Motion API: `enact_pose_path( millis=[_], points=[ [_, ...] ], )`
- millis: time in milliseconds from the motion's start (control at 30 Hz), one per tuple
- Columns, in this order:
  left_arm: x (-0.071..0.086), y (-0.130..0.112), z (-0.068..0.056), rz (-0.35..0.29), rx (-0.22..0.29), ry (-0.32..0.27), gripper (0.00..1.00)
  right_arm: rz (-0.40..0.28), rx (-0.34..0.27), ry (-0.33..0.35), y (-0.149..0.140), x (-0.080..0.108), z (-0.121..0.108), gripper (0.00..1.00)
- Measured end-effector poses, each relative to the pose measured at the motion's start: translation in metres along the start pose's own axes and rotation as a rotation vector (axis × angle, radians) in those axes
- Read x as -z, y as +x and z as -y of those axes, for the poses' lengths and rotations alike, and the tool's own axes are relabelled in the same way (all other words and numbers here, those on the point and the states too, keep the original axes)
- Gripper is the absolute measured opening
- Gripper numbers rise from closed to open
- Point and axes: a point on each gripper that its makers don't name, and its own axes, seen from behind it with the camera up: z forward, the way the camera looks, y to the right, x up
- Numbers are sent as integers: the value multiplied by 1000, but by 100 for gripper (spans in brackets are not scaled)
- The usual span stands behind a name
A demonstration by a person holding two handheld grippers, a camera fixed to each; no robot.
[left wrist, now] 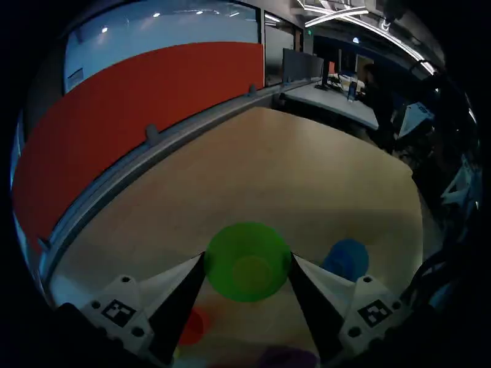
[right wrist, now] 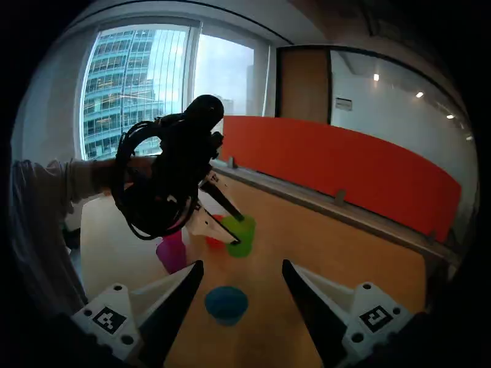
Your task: Pour water
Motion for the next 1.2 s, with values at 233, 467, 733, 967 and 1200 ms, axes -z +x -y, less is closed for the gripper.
enact_pose_path(
  millis=[233, 467, 733, 967, 1200],
  points=[
    [31, 17, 4, -108, 19, 24, 91, -19, 0, -6, 8, 2, 2, 99],
    [57, 33, 9, -199, 18, 57, 90, -36, -1, -8, 16, 2, 6, 99],
    [84, 53, 12, -316, 20, 82, 90, -53, 2, -5, 23, 1, 10, 100],
    [108, 63, 19, -422, 30, 118, 90, -65, 5, -4, 28, 0, 13, 99],
    [130, 70, 23, -514, 35, 139, 90, -79, 3, 0, 36, -2, 17, 99]
  ],
)
